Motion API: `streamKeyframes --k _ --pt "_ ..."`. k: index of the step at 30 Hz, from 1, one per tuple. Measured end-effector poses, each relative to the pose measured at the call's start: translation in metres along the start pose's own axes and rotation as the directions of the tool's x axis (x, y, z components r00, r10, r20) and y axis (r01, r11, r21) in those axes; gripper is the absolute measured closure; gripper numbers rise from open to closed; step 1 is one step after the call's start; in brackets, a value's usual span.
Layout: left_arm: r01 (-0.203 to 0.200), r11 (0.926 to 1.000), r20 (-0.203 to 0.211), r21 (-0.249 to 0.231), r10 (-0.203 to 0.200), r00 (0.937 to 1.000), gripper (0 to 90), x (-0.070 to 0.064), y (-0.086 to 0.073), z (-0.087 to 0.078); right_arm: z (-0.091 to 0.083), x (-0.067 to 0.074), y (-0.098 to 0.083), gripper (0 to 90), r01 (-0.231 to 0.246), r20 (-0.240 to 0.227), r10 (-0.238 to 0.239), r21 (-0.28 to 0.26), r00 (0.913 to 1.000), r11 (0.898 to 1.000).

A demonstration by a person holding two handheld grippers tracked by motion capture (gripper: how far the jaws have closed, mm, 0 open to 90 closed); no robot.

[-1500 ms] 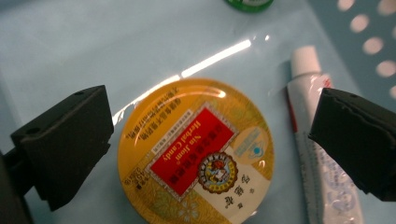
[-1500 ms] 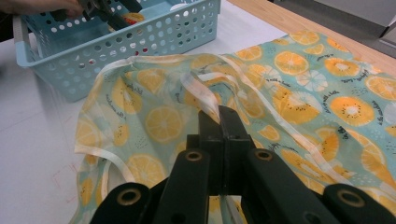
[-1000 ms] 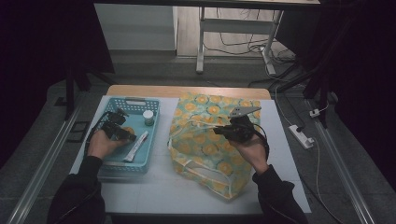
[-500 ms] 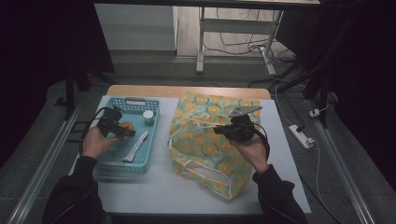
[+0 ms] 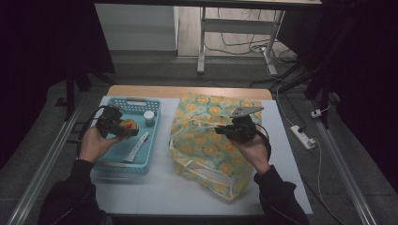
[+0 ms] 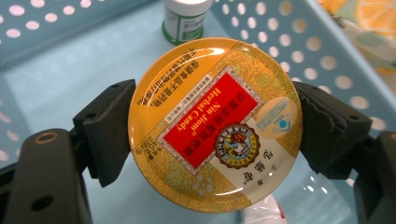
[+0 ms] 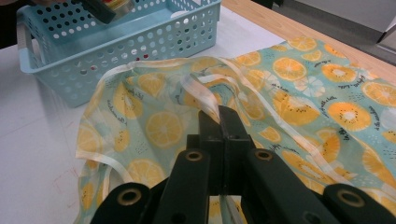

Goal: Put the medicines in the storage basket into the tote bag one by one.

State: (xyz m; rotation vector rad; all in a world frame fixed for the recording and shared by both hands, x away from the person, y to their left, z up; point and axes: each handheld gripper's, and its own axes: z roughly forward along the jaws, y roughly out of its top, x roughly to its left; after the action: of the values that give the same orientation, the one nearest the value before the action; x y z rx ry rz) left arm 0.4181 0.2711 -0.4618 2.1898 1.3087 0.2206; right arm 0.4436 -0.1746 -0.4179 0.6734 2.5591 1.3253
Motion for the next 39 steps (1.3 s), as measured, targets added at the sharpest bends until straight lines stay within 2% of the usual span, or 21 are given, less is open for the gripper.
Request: streamKeyframes --k 13,18,28,39 --pt "-0.050 0.9970 0.040 -0.058 0.053 0.9978 20.2 -0.025 0.004 -0.013 0.000 0.000 0.000 90.0 0.002 0.002 -0.002 -0.015 1.0000 1.000" --pt "-0.074 0.9946 0.063 -0.073 0.079 0.9949 20.2 -0.037 0.006 -0.016 -0.001 0.000 0.001 90.0 0.008 0.003 -0.008 -0.019 1.0000 1.000" --pt "-0.125 0.9880 0.102 -0.091 0.134 0.9857 20.2 -0.064 0.008 -0.017 0.000 0.001 0.000 90.0 0.011 0.003 -0.011 -0.021 0.9999 1.000" --pt "-0.182 0.9796 0.142 -0.084 0.193 0.9709 20.2 -0.092 0.013 -0.014 0.000 0.001 0.000 90.0 0.016 0.009 -0.016 -0.020 0.9998 1.000"
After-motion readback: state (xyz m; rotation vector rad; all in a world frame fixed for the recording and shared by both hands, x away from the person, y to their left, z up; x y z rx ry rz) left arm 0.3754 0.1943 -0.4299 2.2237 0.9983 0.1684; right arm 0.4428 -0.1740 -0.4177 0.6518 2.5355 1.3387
